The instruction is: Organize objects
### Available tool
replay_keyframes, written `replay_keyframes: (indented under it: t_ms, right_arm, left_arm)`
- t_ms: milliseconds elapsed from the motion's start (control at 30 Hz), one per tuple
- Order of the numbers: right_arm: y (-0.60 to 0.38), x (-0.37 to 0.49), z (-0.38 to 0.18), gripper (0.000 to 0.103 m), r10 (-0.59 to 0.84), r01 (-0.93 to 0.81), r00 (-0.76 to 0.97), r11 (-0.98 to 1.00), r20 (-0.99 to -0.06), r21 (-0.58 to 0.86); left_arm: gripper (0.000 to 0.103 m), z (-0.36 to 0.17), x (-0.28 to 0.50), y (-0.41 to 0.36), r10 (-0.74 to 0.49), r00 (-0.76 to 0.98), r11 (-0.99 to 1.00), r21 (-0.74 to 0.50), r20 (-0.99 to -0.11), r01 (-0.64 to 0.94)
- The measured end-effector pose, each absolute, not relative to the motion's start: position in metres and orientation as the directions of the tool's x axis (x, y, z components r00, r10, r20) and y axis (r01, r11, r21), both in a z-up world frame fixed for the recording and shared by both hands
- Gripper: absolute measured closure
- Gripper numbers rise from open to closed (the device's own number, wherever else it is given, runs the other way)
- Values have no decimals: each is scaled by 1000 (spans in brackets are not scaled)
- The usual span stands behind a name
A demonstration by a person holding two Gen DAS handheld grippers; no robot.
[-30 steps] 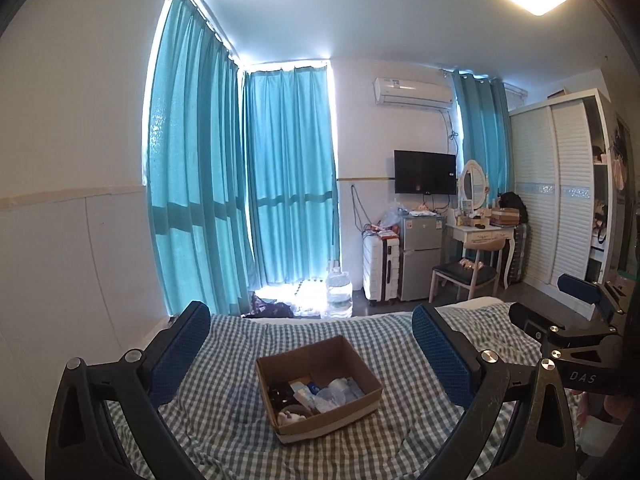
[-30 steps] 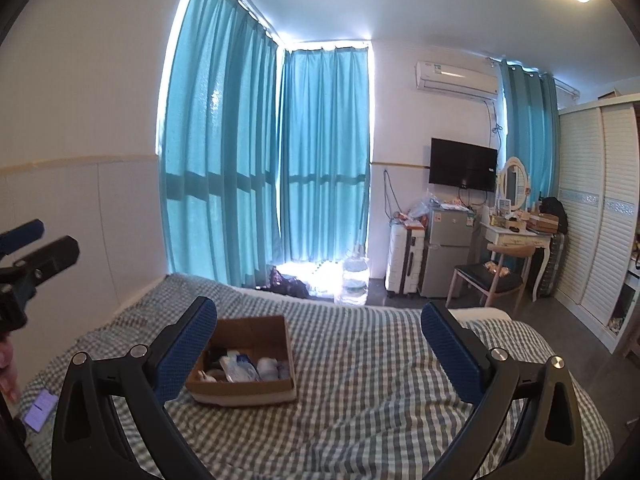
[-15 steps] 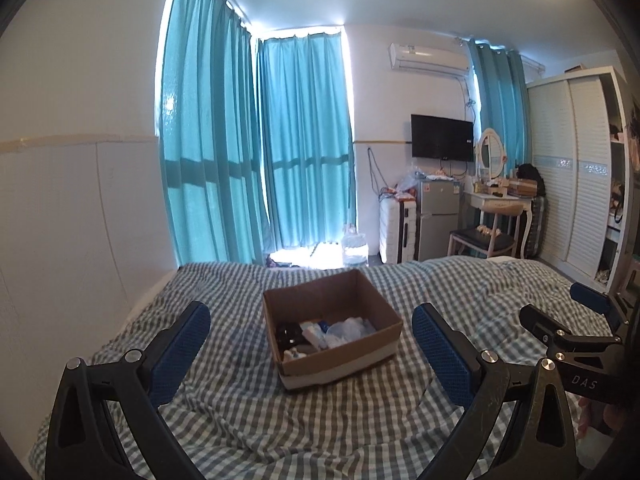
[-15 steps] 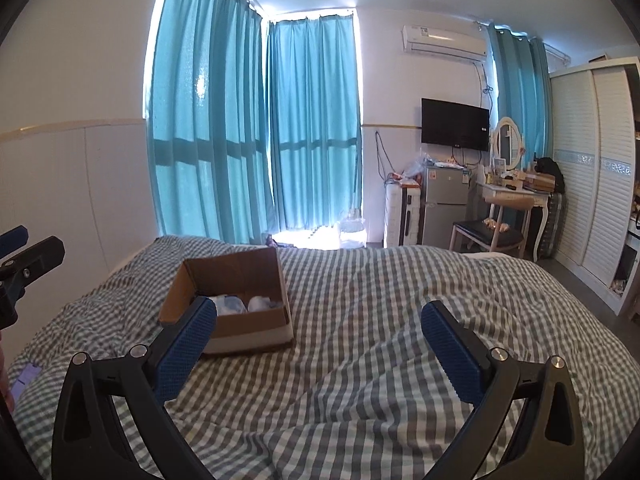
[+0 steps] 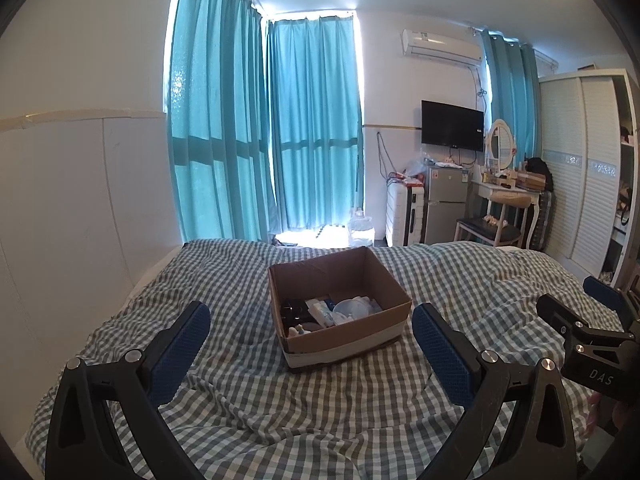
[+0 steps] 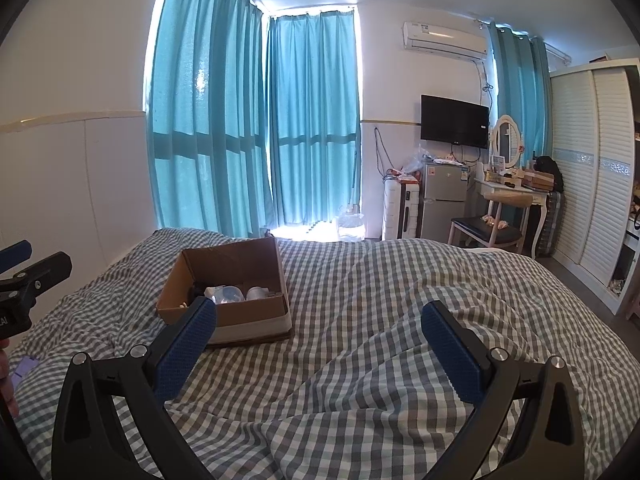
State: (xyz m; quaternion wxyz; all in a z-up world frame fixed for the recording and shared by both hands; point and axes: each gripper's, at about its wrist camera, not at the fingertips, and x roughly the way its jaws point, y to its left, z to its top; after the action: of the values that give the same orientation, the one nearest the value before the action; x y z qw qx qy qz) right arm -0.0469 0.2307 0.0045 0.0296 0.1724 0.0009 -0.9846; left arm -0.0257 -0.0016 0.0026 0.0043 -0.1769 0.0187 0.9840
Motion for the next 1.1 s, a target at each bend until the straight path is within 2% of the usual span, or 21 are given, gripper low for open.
replay_keyframes:
  t_ms: [1100]
  right_arm:
    - [223, -50, -2, 0, -55, 66, -929, -998, -366, -16]
  left_arm:
    - [0, 5, -27, -2, -1, -936, -999, 44, -352, -16]
